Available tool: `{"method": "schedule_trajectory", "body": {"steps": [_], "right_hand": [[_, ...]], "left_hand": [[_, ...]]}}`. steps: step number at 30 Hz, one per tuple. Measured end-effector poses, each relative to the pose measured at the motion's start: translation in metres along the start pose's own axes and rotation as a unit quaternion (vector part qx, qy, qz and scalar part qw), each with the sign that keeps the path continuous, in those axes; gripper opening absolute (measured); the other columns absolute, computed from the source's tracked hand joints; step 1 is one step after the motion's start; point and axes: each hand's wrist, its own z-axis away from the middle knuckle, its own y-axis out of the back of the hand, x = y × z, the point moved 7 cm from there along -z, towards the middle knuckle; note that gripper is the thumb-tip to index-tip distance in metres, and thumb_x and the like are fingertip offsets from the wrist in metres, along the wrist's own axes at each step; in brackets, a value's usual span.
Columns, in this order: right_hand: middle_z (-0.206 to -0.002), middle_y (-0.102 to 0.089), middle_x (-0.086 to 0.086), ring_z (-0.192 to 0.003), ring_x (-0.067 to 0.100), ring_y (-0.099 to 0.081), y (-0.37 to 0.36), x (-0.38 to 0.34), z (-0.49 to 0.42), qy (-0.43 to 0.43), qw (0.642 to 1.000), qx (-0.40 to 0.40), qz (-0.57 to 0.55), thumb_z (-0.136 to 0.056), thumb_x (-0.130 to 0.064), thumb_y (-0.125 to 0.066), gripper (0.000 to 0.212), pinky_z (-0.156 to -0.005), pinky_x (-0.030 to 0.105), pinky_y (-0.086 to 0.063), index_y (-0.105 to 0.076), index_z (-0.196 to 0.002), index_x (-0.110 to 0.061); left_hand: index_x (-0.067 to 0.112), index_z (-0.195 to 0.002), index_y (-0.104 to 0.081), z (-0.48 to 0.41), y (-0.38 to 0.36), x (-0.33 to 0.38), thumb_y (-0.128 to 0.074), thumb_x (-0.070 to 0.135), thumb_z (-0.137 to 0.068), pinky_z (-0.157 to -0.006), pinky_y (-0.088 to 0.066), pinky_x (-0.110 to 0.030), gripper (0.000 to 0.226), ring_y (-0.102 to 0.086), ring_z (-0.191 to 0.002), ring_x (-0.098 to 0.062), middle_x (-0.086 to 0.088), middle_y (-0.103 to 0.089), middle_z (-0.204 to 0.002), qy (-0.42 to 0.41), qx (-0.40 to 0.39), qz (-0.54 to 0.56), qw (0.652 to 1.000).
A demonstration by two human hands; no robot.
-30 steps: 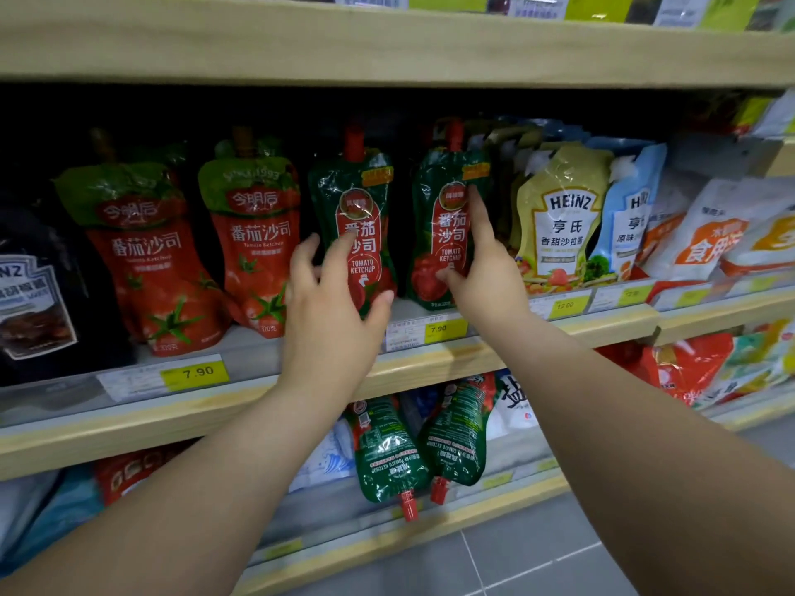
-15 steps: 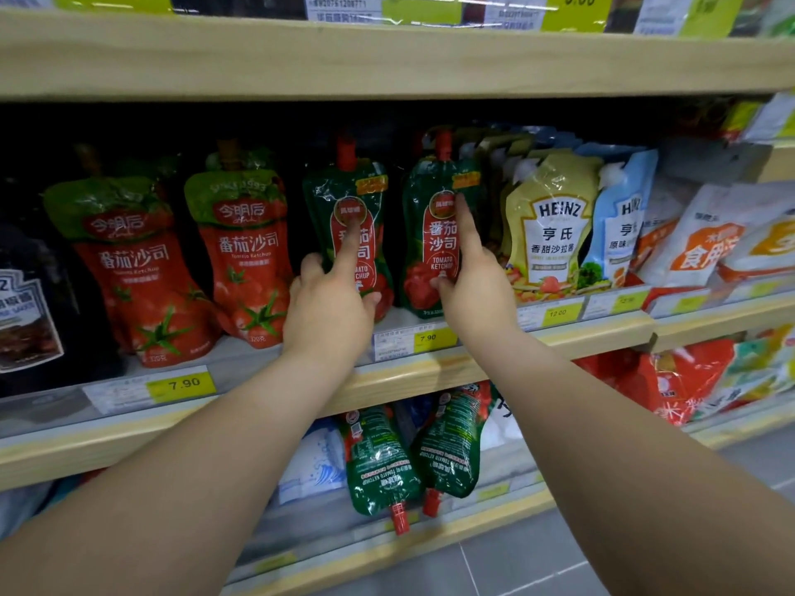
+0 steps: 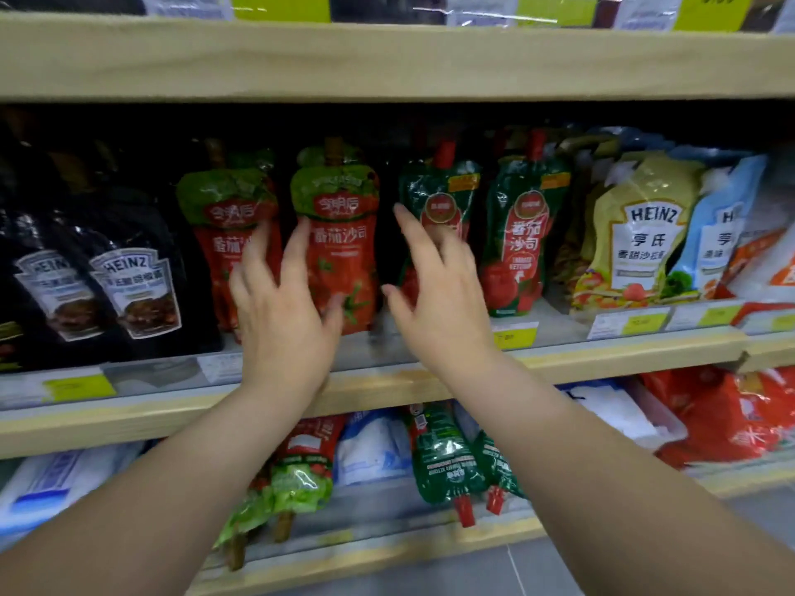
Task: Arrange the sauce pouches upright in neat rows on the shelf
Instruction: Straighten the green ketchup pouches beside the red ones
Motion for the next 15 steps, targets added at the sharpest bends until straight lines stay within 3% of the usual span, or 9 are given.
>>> {"method": "schedule_trajectory", "body": {"steps": [6,8,11,15], "right_hand": [[-0.149,-0.021,0.020,-0.126,0.040,-0.037,-0.051,-0.030,-0.009,-0.037,0.994,-0.097,0.015,-0.082,-0.020,-0.067,0.093,-0.090,0.048,-0.046,-0.002,-0.145,-0.041],[-0.150,-0.021,0.021,-0.119,0.040,-0.046,-0.066,-0.036,-0.010,-0.058,0.990,-0.123,0.022,-0.081,-0.019,-0.069,0.100,-0.081,0.045,-0.051,0.006,-0.143,-0.045],[-0.143,-0.033,0.019,-0.093,0.036,-0.059,-0.067,-0.031,-0.011,-0.072,0.989,-0.127,0.024,-0.081,-0.010,-0.066,0.105,-0.062,0.037,-0.051,0.011,-0.141,-0.047],[-0.127,-0.043,0.017,-0.078,0.030,-0.059,-0.061,-0.030,-0.013,-0.077,0.991,-0.112,0.014,-0.083,-0.002,-0.061,0.102,-0.060,0.038,-0.053,0.010,-0.142,-0.046]], "left_hand": [[0.019,-0.149,-0.018,-0.009,0.012,-0.035,-0.068,0.012,-0.080,-0.109,-0.023,-0.056,0.085,-0.016,-0.134,-0.050,-0.028,-0.008,-0.153,0.031,-0.031,-0.051,0.998],[0.020,-0.150,-0.013,-0.011,0.014,-0.049,-0.067,0.011,-0.082,-0.109,-0.024,-0.055,0.087,-0.014,-0.136,-0.049,-0.029,-0.004,-0.153,0.046,-0.042,-0.063,0.996],[0.022,-0.150,-0.009,-0.012,0.011,-0.048,-0.064,0.009,-0.084,-0.106,-0.029,-0.052,0.087,-0.022,-0.134,-0.049,-0.029,-0.001,-0.154,0.051,-0.052,-0.070,0.995],[0.030,-0.149,-0.004,-0.017,0.012,-0.044,-0.060,0.002,-0.083,-0.102,-0.035,-0.051,0.091,-0.034,-0.127,-0.049,-0.030,-0.006,-0.153,0.061,-0.057,-0.067,0.994]]}}
